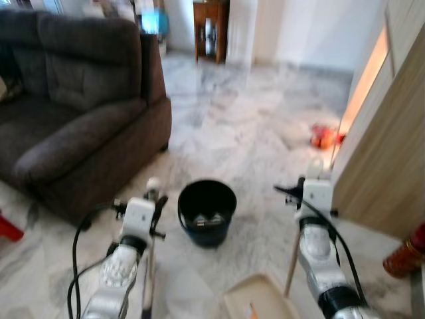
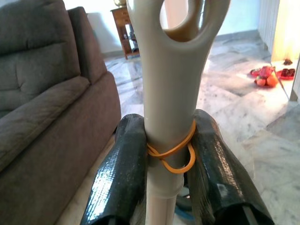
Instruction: Sweep floor
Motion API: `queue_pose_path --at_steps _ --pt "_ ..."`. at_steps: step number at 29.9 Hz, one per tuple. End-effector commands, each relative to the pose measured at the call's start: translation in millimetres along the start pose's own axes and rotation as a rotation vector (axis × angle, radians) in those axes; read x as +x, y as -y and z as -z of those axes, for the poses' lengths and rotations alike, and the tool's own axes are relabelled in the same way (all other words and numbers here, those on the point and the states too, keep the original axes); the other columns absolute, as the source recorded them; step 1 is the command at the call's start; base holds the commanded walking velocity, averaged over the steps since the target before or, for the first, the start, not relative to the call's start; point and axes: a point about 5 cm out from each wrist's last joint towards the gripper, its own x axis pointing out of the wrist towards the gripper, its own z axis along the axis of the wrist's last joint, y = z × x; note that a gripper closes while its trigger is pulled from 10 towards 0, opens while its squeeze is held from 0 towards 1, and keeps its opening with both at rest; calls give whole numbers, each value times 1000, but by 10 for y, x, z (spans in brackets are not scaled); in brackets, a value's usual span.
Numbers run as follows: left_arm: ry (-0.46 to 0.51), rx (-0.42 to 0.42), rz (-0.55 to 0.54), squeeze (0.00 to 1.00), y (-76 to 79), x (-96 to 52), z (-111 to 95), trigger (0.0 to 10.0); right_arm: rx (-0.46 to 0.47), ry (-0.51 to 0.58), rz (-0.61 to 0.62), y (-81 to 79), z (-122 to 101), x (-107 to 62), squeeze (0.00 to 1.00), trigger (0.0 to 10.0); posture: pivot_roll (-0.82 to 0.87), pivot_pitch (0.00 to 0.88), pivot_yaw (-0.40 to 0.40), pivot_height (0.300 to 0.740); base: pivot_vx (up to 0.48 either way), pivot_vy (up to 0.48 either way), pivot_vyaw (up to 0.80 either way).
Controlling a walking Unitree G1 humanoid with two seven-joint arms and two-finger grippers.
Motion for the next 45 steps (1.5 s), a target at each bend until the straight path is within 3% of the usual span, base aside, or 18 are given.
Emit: queue_pose_path --at_steps 1,8,45 --pt "33 24 2 0 -23 38 -73 10000 5 12 2 -1 -57 51 0 10000 80 0 5 740 0 0 0" --pt "32 19 3 0 -17 39 -71 10000 18 -28 10 25 -4 55 0 10000 82 0 3 740 0 0 -80" --pt "21 46 14 0 4 64 -62 10000 22 -63 32 20 41 60 0 10000 84 0 6 740 0 -38 -800"
